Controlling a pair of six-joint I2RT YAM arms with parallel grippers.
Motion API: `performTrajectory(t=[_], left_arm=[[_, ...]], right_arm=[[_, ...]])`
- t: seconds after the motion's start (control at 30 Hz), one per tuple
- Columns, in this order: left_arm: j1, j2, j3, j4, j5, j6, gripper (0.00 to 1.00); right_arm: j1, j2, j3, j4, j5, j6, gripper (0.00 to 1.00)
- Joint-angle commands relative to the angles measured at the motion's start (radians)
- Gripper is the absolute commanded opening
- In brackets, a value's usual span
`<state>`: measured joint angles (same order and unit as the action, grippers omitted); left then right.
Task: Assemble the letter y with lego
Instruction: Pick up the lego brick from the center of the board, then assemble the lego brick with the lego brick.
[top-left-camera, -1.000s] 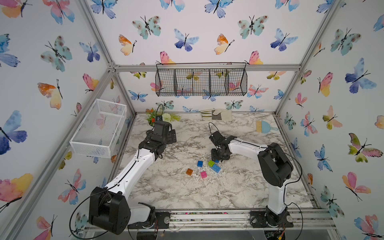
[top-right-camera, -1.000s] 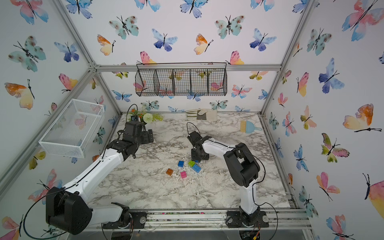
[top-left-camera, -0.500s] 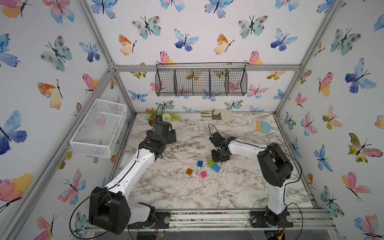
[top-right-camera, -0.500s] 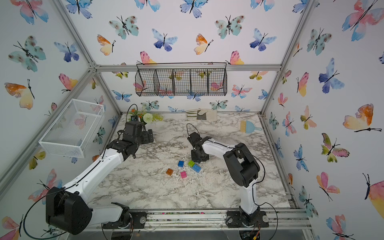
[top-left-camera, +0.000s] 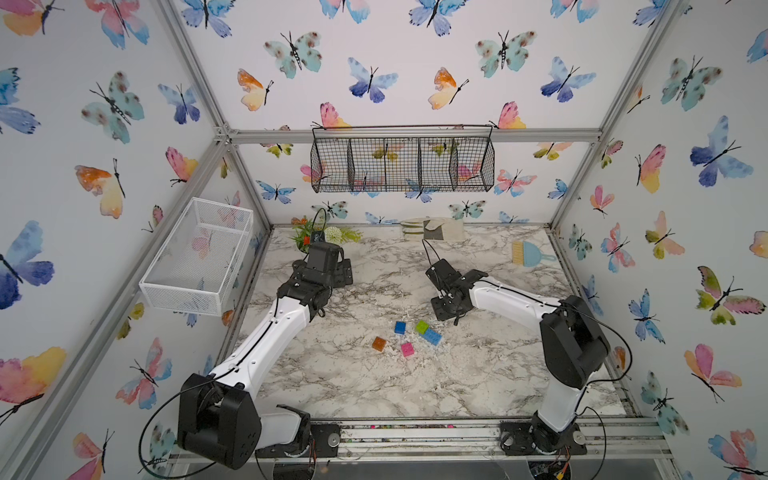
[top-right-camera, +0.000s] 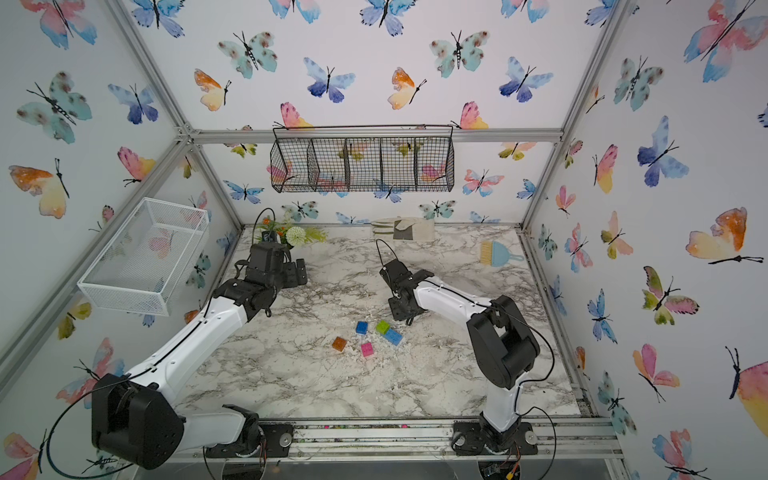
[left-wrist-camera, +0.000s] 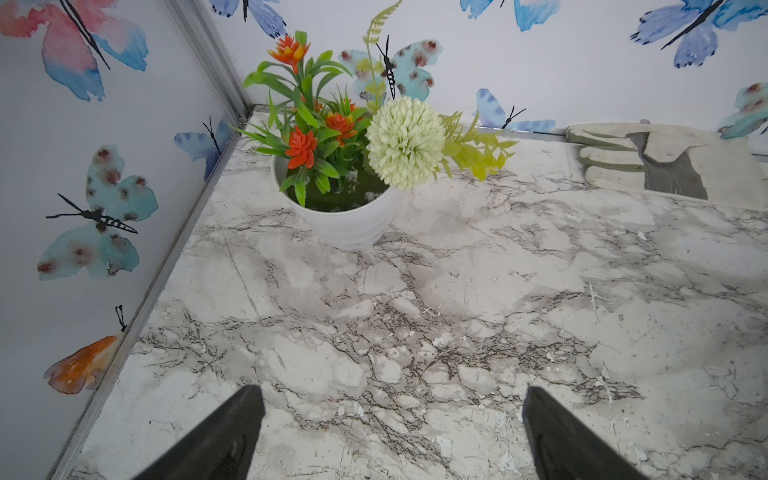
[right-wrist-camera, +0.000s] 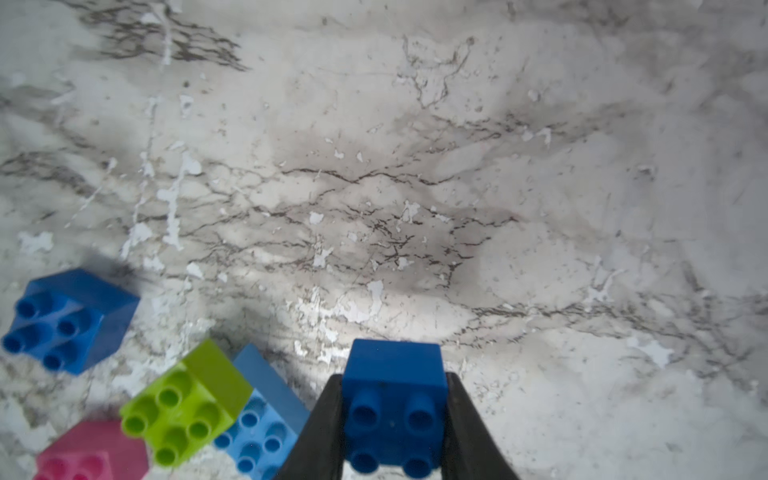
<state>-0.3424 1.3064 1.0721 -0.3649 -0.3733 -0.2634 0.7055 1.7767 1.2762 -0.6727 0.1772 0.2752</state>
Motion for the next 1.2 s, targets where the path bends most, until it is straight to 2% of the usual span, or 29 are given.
performTrajectory(t=[0.0,0.13,0.33,0.5,0.6,1.17], left_arm=[[-0.005,-0.019,0.017,-0.014,-0.013,-0.007,0.98],[-0.004,-0.014,0.016,-0.011,-0.006,-0.006,0.98],[-0.004,-0.007,0.017,-0.014,0.004,-0.007,0.99],[-0.005,-0.002,0.017,-0.013,0.011,-0.008,0.98],[-0.005,0.000,0.017,-0.014,0.014,-0.010,0.98],[-0.005,-0.001,0.017,-0.014,0.013,-0.007,0.98]], right_arm=[[-0.001,-0.060,-0.048,-0.036,-0.079,-0.163,0.21],[0.010,-0.095,-0.093,-0.056,-0.199,-0.281,0.17],[0.017,-0.118,-0.126,-0.084,-0.134,-0.325,0.15],[0.034,-0.151,-0.167,-0.003,-0.246,-0.389,0.13],[0.068,-0.186,-0.220,0.062,-0.237,-0.425,0.11],[0.081,-0.101,-0.222,0.056,-0.262,-0.421,0.07]])
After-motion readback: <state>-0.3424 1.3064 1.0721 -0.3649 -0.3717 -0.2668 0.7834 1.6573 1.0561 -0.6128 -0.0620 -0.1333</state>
